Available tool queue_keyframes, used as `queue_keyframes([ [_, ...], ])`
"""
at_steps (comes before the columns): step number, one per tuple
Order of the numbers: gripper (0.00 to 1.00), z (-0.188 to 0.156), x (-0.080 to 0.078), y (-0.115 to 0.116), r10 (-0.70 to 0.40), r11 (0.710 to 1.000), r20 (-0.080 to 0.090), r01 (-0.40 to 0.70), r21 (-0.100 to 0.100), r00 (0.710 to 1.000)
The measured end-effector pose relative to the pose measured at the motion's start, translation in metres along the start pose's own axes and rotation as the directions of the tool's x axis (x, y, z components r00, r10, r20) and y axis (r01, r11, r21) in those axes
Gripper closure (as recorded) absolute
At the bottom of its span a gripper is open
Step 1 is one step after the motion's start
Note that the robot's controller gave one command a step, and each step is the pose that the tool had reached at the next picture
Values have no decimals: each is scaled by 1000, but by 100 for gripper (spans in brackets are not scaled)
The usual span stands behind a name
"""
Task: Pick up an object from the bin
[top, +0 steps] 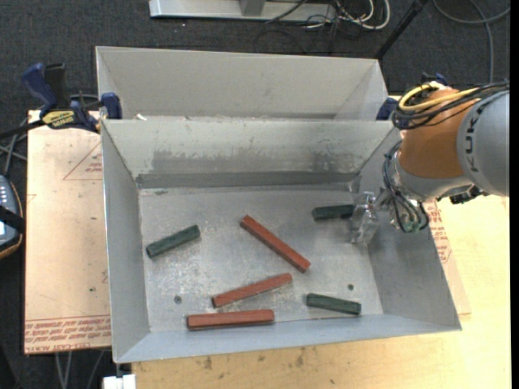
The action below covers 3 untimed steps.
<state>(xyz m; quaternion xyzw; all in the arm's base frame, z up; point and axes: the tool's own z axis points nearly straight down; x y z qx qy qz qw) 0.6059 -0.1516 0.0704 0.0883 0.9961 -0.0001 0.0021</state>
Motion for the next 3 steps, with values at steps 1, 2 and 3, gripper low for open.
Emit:
queue_keyframes([
  [1,100,-50,16,5,33,999,-9,-33,-1,999],
  [2,100,-69,-17,13,-8,1000,13,8,1,1000],
  [3,100,-58,-17,19,-26,1000,-6,26,-1,1000],
])
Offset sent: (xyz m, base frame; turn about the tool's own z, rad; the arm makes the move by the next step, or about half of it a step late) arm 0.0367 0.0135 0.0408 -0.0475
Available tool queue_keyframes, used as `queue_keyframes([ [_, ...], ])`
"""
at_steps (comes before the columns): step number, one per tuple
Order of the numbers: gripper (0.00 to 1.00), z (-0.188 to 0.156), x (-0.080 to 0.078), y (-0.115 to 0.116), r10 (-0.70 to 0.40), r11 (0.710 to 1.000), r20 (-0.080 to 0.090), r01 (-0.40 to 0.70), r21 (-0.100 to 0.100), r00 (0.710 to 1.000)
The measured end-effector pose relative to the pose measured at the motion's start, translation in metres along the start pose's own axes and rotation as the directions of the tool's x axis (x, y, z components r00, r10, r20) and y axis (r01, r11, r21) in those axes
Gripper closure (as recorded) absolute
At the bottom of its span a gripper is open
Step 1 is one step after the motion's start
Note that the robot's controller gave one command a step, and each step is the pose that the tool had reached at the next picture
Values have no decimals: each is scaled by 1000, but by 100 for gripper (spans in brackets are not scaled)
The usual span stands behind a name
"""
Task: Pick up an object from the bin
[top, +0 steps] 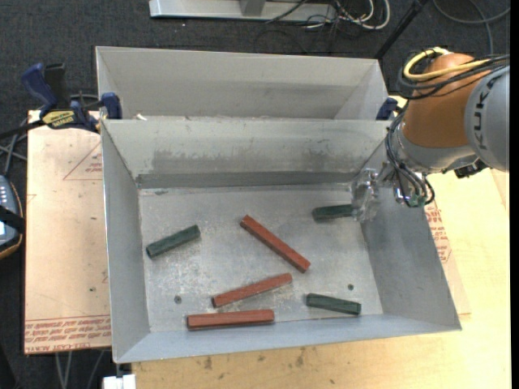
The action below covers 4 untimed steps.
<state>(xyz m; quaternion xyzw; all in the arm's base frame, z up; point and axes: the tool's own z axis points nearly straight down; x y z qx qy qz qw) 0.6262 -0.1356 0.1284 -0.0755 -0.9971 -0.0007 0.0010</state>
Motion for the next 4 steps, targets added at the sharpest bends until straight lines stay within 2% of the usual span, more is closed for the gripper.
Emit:
queue_keyframes([
  [1,100,36,3,49,-21,1000,10,21,2,1000],
  [2,100,11,7,49,-28,1000,-5,28,-2,1000],
  [3,100,-21,-17,70,-42,999,9,42,2,999],
  [4,100,-77,-9,67,-59,998,0,59,0,998],
])
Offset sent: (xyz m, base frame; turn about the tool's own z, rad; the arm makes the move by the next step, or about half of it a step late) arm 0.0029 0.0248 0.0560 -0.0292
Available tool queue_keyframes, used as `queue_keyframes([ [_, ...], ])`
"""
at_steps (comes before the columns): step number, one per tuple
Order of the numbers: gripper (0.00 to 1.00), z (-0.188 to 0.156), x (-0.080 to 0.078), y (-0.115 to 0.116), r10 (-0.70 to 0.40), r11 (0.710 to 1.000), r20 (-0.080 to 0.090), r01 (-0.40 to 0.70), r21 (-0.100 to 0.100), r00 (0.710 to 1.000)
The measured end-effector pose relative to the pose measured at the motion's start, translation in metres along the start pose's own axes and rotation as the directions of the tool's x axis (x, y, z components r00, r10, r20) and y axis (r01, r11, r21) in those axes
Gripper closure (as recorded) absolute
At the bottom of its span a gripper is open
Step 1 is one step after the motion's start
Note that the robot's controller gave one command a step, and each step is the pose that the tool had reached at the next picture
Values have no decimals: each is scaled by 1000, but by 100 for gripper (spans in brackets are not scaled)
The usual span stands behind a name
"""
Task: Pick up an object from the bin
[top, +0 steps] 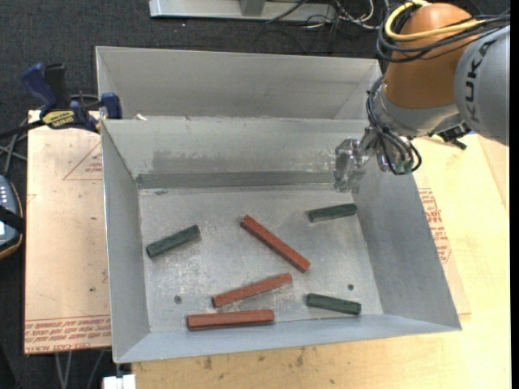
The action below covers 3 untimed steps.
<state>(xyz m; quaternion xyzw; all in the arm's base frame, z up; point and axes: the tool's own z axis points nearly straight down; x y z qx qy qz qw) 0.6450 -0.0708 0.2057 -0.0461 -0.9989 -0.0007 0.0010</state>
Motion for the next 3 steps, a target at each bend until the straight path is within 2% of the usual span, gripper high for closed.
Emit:
queue_keyframes([
  [1,0,2,-3,-28,8,1000,2,-8,1,1000],
  [2,0,1,-4,-27,7,1000,4,-7,1,1000],
  [3,0,49,9,-30,-26,1000,11,26,1,1000],
])
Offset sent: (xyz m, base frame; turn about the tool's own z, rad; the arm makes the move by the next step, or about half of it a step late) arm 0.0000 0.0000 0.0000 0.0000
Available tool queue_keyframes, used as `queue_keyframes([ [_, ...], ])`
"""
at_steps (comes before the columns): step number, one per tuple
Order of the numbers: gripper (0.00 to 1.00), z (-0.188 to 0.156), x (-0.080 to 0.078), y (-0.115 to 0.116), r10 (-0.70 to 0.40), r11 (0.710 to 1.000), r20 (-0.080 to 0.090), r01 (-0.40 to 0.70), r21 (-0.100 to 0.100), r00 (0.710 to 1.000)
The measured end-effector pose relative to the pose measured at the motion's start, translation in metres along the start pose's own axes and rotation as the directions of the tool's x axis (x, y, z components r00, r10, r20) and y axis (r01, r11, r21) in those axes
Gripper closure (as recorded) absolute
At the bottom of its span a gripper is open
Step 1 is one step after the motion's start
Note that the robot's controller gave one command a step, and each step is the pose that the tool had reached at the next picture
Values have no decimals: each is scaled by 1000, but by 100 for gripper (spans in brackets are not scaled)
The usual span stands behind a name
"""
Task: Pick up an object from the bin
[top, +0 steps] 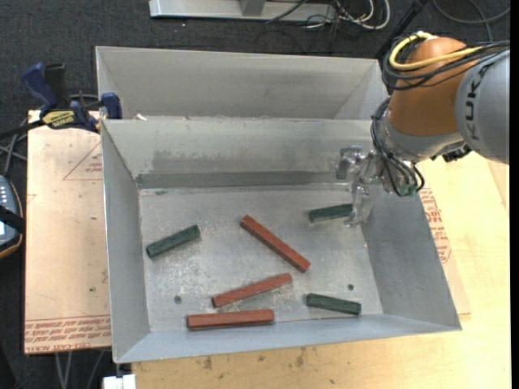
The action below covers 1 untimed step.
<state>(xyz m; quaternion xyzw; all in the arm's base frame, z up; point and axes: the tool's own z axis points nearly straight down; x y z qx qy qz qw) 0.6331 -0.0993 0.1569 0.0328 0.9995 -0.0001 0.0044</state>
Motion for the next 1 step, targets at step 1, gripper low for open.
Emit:
queue_keyframes([
  [1,0,51,-2,-1,74,997,-4,-74,-1,997],
])
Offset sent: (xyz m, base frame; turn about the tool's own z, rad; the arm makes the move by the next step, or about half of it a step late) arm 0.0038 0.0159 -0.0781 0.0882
